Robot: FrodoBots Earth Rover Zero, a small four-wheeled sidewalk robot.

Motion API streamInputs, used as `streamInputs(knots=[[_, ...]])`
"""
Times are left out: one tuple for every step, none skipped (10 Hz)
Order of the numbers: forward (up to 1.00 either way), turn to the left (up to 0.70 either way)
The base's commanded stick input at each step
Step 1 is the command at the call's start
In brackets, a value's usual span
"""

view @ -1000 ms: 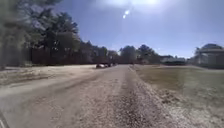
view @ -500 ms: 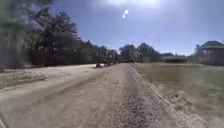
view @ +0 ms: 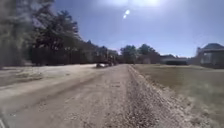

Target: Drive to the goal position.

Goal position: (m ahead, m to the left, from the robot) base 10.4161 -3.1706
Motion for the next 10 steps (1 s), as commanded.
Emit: streamInputs(knots=[[0.7, -0.28], [0.7, 0.03], [0.7, 0.03], [0.7, 0.03], [0.7, -0.13], [0.7, -0.21], [0.7, -0.08], [0.7, 0.01], [0.7, 0.03], [0.7, 0.03]])
